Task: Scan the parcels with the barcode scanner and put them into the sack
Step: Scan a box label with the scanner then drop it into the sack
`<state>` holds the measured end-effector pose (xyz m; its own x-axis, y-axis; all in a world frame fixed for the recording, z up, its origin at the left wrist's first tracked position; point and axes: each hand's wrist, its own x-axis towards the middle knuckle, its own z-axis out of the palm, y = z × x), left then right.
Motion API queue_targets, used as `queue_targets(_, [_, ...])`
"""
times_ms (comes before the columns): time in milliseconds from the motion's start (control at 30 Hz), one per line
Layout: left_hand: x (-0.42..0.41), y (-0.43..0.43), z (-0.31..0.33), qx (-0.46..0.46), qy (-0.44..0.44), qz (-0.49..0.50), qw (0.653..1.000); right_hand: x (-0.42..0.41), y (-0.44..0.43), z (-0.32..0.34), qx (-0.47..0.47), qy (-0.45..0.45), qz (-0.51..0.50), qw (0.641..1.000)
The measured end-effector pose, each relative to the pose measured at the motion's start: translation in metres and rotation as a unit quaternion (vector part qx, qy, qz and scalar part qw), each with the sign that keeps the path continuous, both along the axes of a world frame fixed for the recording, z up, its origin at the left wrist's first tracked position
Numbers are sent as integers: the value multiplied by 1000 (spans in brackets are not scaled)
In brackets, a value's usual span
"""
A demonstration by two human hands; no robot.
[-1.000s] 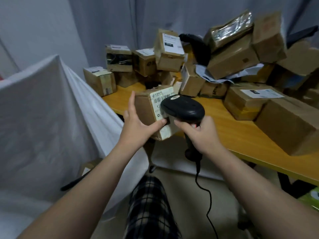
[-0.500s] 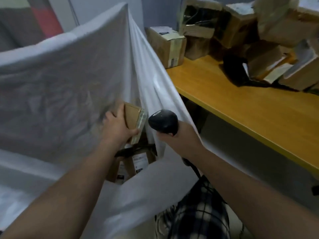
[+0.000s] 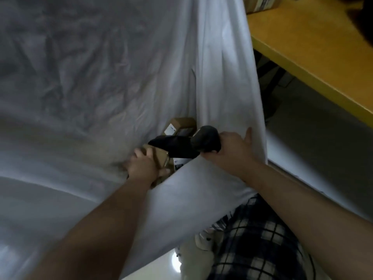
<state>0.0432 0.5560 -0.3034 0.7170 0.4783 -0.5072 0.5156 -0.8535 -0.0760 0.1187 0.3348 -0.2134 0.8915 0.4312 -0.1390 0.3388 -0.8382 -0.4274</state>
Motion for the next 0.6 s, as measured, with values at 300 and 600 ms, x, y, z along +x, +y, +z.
queue_targets(300, [45,-61,91,-55,-284,-131,948,-10,-40,58,192,-15,-78,978])
queue_targets(600, [68,-181,209,-125,-450,-263,844,-33,-144,131,334,-95,-225,910])
